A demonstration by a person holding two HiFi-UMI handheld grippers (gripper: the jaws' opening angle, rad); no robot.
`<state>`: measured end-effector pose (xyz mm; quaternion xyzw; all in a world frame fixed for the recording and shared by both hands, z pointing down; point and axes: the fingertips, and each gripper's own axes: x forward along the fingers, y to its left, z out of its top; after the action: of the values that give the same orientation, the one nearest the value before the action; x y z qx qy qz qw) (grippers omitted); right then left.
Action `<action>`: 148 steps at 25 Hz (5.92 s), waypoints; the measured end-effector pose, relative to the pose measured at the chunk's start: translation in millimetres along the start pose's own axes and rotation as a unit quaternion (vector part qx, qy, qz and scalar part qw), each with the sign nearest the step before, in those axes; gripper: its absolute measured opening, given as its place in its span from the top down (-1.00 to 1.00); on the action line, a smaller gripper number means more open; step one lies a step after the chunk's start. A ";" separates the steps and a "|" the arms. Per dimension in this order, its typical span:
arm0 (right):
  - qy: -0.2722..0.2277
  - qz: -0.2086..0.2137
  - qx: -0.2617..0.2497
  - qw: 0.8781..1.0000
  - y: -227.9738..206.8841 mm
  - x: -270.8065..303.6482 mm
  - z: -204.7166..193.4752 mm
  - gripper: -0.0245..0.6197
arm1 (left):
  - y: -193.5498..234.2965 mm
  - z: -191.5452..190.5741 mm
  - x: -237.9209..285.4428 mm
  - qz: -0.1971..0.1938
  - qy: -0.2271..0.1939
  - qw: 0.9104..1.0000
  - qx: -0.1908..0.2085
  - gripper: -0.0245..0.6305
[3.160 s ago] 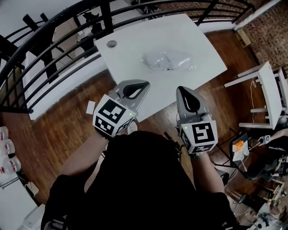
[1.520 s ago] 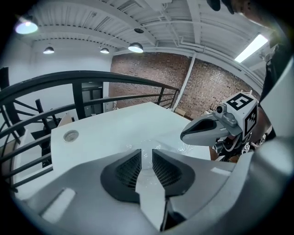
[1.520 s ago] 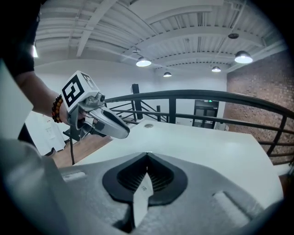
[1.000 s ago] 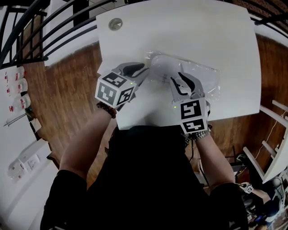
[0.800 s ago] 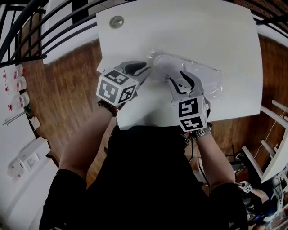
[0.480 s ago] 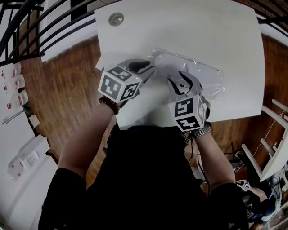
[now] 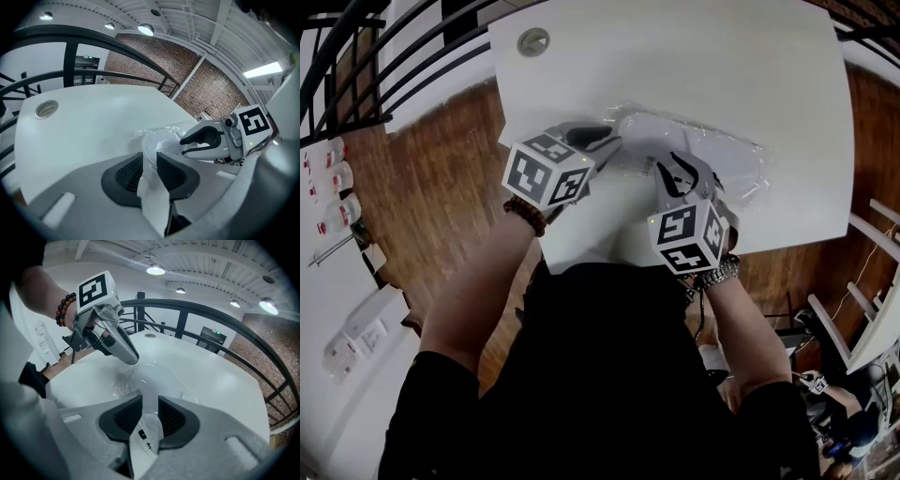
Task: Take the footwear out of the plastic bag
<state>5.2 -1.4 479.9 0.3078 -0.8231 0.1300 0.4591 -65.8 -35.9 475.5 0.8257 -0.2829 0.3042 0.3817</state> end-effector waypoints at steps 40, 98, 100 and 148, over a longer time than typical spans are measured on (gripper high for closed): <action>-0.007 -0.009 0.001 1.000 -4.1 -4.4 -2.8 0.70 | -3.9 -15.2 16.6 -0.118 0.038 0.964 -0.233 0.46; -0.021 0.025 0.403 0.915 -148.5 -79.6 -132.9 0.92 | -1.7 -14.0 5.9 -0.092 -0.028 0.964 -0.248 0.76; -0.020 0.020 0.401 0.916 -148.6 -81.6 -132.5 0.93 | 0.3 -15.4 0.5 -0.089 -0.032 0.963 -0.250 0.77; -0.002 -0.091 0.324 0.942 -184.1 -112.4 -125.8 0.57 | 40.9 -12.2 -36.2 0.009 -0.012 0.994 -0.111 0.09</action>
<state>249.2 -38.3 441.8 0.5136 -0.7063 0.3464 0.3425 -121.6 -40.1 474.7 0.7792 -0.3272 0.2639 0.4649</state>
